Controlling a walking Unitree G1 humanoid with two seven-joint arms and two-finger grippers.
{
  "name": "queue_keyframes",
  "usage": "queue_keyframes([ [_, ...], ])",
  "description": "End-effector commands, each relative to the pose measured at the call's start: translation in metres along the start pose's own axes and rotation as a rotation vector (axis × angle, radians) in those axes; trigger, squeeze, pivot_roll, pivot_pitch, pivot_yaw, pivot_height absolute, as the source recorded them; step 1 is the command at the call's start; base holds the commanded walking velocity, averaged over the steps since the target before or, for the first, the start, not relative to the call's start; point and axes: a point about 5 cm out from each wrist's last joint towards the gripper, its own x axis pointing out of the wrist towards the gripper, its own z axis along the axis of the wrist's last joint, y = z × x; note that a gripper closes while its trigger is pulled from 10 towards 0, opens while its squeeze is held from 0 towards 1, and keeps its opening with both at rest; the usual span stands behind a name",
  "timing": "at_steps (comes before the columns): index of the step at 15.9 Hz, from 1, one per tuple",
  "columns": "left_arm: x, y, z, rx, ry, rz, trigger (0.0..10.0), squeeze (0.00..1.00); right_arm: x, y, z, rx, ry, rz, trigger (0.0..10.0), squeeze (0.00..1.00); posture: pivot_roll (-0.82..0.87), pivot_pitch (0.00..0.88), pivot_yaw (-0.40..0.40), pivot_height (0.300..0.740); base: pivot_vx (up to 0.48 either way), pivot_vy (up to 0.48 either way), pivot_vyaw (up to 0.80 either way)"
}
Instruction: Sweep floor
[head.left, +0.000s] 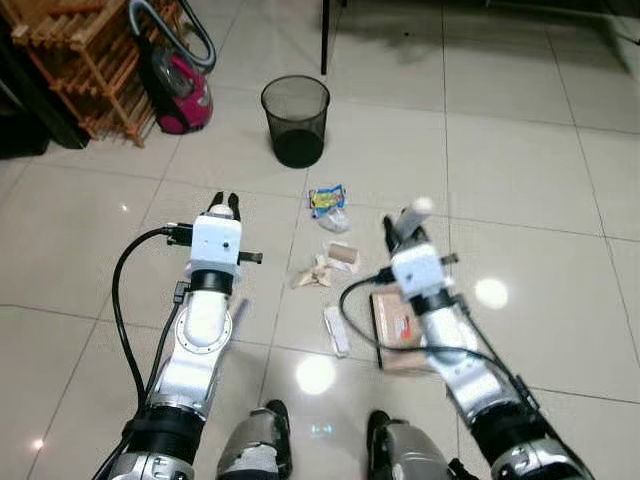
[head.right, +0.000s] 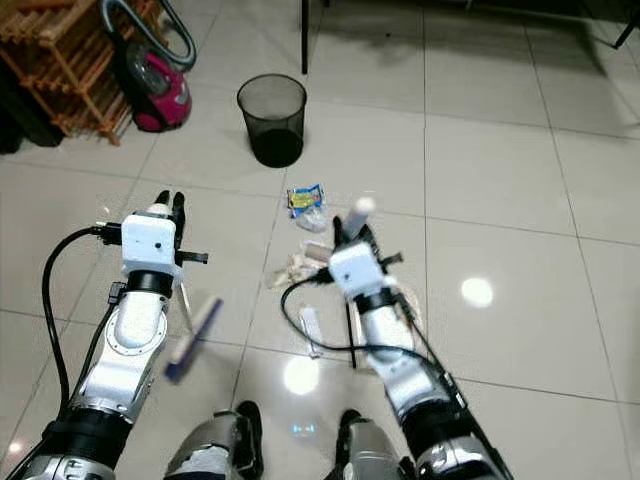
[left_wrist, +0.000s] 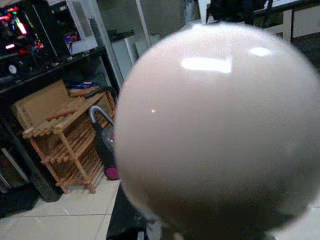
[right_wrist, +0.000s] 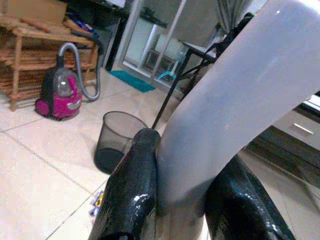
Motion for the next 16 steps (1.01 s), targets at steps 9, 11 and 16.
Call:
queue_keyframes([
  [9, 0.000, -0.009, -0.006, -0.020, -0.010, 0.008, 10.0, 0.00, -0.006, 0.022, 0.007, 0.156, 0.026, -0.037, 10.0, 0.00, -0.01, 0.324, -0.004, 0.740, 0.000, 0.000, 0.00],
  [11, 0.001, -0.015, -0.008, -0.054, 0.002, 0.018, 10.0, 0.00, -0.004, 0.027, 0.009, 0.242, 0.076, -0.093, 10.0, 0.00, -0.02, 0.328, -0.005, 0.740, 0.000, 0.000, 0.00],
  [16, 0.002, -0.027, -0.010, -0.126, 0.009, -0.063, 10.0, 0.00, 0.002, 0.012, 0.000, 0.199, 0.164, -0.212, 10.0, 0.00, -0.02, 0.328, -0.006, 0.740, 0.000, 0.000, 0.00],
])
